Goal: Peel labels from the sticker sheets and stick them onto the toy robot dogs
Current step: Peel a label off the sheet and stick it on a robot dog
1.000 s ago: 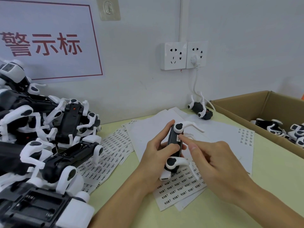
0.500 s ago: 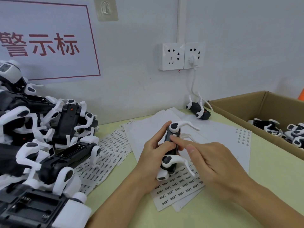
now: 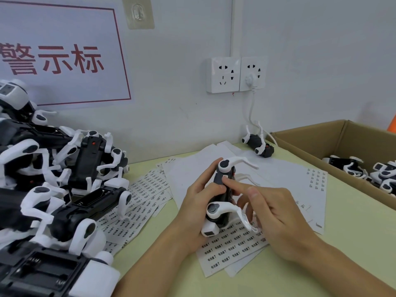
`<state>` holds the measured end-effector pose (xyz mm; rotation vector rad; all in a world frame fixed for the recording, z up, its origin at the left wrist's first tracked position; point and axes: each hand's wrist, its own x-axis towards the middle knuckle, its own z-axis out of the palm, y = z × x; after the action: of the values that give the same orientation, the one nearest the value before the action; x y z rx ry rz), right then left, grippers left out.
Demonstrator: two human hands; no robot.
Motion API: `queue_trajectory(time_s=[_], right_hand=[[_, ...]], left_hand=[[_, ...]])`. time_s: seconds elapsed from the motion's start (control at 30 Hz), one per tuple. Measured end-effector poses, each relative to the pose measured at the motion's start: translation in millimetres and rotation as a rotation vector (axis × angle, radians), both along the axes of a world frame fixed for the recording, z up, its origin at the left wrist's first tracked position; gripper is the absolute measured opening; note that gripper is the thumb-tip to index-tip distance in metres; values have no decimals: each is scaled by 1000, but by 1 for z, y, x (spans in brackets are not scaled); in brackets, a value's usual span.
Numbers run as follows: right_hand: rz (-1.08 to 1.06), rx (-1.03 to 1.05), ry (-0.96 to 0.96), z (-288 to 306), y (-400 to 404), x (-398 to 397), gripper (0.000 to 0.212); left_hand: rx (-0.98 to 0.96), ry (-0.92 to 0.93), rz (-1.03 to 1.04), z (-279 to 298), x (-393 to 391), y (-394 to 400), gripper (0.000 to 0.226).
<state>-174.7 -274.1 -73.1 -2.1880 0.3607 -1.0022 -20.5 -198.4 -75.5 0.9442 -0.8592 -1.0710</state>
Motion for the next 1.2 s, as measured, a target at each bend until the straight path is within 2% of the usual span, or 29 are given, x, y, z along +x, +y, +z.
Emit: queue_trajectory(time_s=[0.1, 0.17, 0.33, 0.47, 0.57, 0.7, 1.1, 1.2], right_hand=[[-70, 6, -120, 1, 1, 1, 43], [-138, 110, -168, 3, 2, 3, 34], [-180, 447, -62, 6, 3, 9, 12], [-26, 630, -53, 7, 8, 10, 27], [64, 701, -50, 9, 9, 11, 20], [81, 811, 6, 8, 5, 10, 25], [116, 919, -12, 9, 0, 6, 38], [106, 894, -6, 6, -1, 7, 43]], left_hand=[[5, -39, 16, 1, -1, 1, 57], [22, -61, 23, 2, -1, 2, 56], [-33, -82, -25, 0, -2, 3, 62], [-49, -93, -64, 0, -3, 3, 63], [-38, -160, -56, 0, -4, 5, 64], [-32, -270, -52, 1, -5, 5, 65], [-58, -236, -63, -1, -3, 3, 67], [-59, -221, -51, -1, -2, 3, 66]])
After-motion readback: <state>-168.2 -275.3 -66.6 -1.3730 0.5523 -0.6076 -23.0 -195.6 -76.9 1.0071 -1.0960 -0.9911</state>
